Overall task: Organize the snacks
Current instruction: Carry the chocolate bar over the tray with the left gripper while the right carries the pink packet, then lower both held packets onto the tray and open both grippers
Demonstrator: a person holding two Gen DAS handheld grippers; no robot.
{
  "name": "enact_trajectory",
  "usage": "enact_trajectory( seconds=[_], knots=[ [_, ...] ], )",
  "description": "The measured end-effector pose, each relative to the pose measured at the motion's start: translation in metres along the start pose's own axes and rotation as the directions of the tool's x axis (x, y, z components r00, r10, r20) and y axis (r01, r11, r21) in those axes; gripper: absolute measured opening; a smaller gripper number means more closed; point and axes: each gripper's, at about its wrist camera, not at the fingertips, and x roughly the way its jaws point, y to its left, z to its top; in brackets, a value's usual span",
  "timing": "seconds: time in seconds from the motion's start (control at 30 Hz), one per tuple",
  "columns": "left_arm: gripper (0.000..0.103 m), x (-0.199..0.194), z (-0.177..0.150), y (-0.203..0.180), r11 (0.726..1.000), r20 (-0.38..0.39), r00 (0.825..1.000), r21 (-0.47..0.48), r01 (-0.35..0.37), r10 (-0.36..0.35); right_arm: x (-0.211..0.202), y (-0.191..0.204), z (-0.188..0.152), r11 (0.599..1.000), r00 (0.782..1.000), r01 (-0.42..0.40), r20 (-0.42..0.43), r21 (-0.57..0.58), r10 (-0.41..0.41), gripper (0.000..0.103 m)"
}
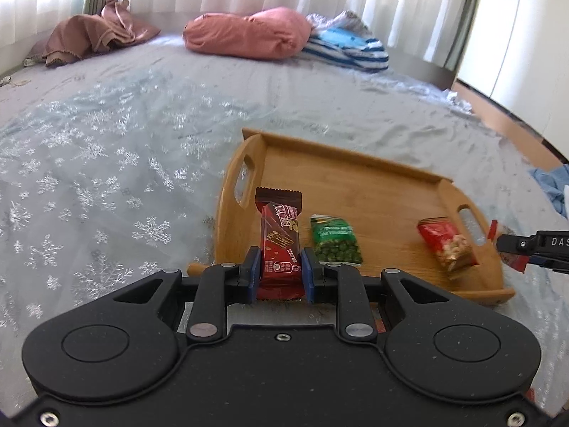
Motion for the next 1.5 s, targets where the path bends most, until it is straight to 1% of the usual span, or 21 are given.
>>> enact_trajectory(
  seconds=[0.13, 0.4, 0.53, 0.87, 1.23, 1.4, 1.5],
  knots=[
    [0.022, 0.021, 0.006, -0.002, 1.000, -0.010, 1.000, 0.020, -0.011, 0.011, 0.019, -0.001, 0.006, 0.999, 0.999, 0.036, -0.013, 0.010, -0.036, 0.035],
    [0.022, 0.053, 0.011, -0.005, 0.999, -0.043, 0.998, 0.041, -0.035, 0.037, 0.041, -0.001, 0.010, 0.998, 0.997, 0.064, -0.031, 0.026, -0.064, 0.035],
    [0.022, 0.062, 0.009, -0.003, 0.999, -0.055, 0.998, 0.039, -0.036, 0.038, 0.046, -0.002, 0.011, 0.997, 0.997, 0.068, -0.031, 0.027, -0.067, 0.035],
    [0.023, 0.072, 0.006, -0.007, 0.998, -0.061, 0.998, 0.057, -0.033, 0.036, 0.056, -0.005, 0.007, 0.996, 0.999, 0.033, -0.035, 0.080, -0.031, 0.035],
    [0.022, 0.079, 0.005, -0.008, 0.998, -0.071, 0.997, 0.057, -0.023, 0.027, 0.061, -0.002, 0.002, 0.997, 0.999, 0.022, -0.038, 0.080, -0.019, 0.036],
    [0.022, 0.079, 0.006, -0.009, 0.998, -0.072, 0.997, 0.059, -0.025, 0.029, 0.064, 0.001, -0.002, 0.998, 0.999, 0.024, -0.045, 0.059, -0.022, 0.036],
    [0.023, 0.077, 0.006, -0.010, 0.998, -0.066, 0.997, 0.065, -0.025, 0.030, 0.064, 0.003, -0.003, 0.998, 0.999, 0.020, -0.046, 0.052, -0.018, 0.039]
  ],
)
